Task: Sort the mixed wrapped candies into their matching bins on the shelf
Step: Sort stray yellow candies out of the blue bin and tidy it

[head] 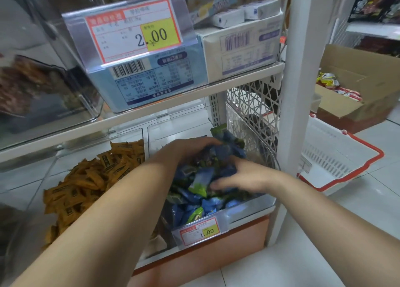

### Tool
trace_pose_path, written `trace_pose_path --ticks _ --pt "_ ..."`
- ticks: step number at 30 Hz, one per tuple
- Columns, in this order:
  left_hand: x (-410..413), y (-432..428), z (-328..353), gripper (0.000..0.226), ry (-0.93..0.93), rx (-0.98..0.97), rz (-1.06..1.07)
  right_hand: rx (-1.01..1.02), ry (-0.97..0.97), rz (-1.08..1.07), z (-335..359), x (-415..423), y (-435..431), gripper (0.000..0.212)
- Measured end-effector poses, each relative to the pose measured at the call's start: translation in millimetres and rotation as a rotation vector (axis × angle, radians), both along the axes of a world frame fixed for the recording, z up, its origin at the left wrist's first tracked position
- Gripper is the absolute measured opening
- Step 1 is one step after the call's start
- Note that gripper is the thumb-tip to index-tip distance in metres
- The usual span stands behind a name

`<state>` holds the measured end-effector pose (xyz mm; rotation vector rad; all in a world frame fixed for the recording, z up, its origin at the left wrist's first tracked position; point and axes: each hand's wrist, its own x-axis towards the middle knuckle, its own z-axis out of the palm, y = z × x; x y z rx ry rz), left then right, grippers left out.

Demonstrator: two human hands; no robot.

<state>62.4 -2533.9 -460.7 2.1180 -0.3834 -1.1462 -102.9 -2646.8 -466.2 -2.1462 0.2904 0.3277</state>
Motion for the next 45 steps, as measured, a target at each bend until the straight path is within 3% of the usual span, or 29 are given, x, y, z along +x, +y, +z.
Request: trace_pose_path --ticks 2,4,5,8,11,15,18,21,23,26,28,35,39,42,45 --pt "0.2 5.4 13.2 0.051 0.048 -0.047 0.041 0.063 -0.066 -0.061 7.3 -4.8 -6.0 0.061" --pt "4.1 12.5 26.1 0.043 0.038 -0.059 0.117 -0.029 -0.189 -0.186 11.6 -5.7 -8.3 0.022" --pt "6.0 15.2 30.7 0.041 -0.013 -0.057 0.139 -0.092 -0.244 -0.263 13.6 -4.7 -7.0 0.015" --pt "5.5 20.0 26.3 0.04 -0.394 0.077 0.143 -0.249 -0.341 -0.433 16.1 0.5 9.0 0.033" --pt "-4.4 24.5 3.7 0.063 -0.622 0.318 0.149 -0.491 -0.307 -0.34 6.8 14.1 17.5 0.062" --pt "-4.2 18.6 -5.0 0.104 -0.471 0.377 0.242 -0.217 0.027 -0.338 -2.6 45.8 10.0 0.078" --pt "4.0 8.7 -5.9 0.096 -0.445 0.43 0.122 -0.071 0.111 -0.351 -10.9 55.9 6.1 0.076" --pt "5.7 7.4 -6.5 0.097 -0.372 0.418 0.183 -0.061 0.092 -0.334 -18.8 64.9 2.6 0.072" --pt "6.5 5.5 -7.2 0.092 -0.328 0.376 0.21 0.148 0.036 -0.376 -20.5 73.2 1.5 0.058" --pt "10.3 1.1 -6.4 0.077 -0.067 0.055 0.312 0.606 0.028 -0.486 -17.5 75.9 5.2 0.046" --pt "9.7 1.3 -3.6 0.058 -0.035 -0.069 0.372 0.761 0.047 -0.484 -15.8 73.6 7.1 0.046" --pt "1.6 18.9 24.8 0.036 0.185 -0.281 0.499 0.879 -0.011 -0.549 -13.2 67.0 -1.1 0.045" --pt "-8.1 31.3 44.6 0.043 0.317 -0.457 0.539 0.913 -0.079 -0.576 -3.7 60.9 -6.1 0.045" --pt "-9.0 40.9 54.2 0.048 0.293 -0.555 0.524 0.988 -0.134 -0.586 4.6 56.2 -8.6 0.042" --pt "-9.1 47.4 60.5 0.049 0.246 -0.596 0.461 1.053 -0.184 -0.566 8.9 51.8 -7.5 0.052"
